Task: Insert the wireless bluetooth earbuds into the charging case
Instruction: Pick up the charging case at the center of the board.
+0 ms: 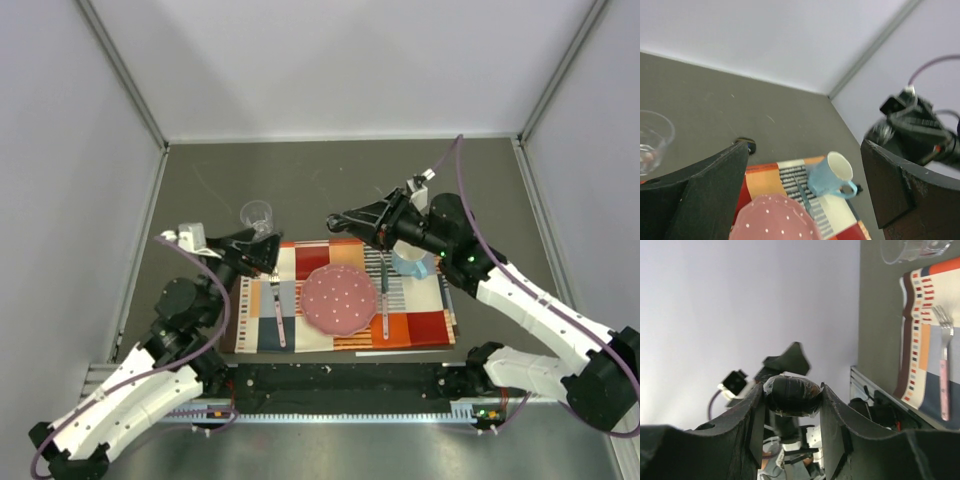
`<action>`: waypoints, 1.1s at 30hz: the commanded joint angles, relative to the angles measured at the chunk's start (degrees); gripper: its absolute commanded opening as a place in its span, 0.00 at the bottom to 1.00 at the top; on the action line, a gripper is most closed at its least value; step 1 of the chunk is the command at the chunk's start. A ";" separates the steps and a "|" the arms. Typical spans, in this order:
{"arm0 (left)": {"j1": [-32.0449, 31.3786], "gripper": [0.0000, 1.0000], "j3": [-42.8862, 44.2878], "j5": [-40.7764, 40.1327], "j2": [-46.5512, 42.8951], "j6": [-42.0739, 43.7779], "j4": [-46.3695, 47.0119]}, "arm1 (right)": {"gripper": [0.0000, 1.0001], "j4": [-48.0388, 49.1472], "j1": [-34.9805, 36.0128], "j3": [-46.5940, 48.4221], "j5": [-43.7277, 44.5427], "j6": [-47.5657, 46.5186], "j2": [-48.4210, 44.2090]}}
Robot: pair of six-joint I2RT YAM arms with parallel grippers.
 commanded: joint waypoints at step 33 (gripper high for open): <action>0.11 0.60 -5.58 37.08 27.27 9.05 52.23 | 0.00 19.26 3.61 -2.17 -7.39 14.24 5.04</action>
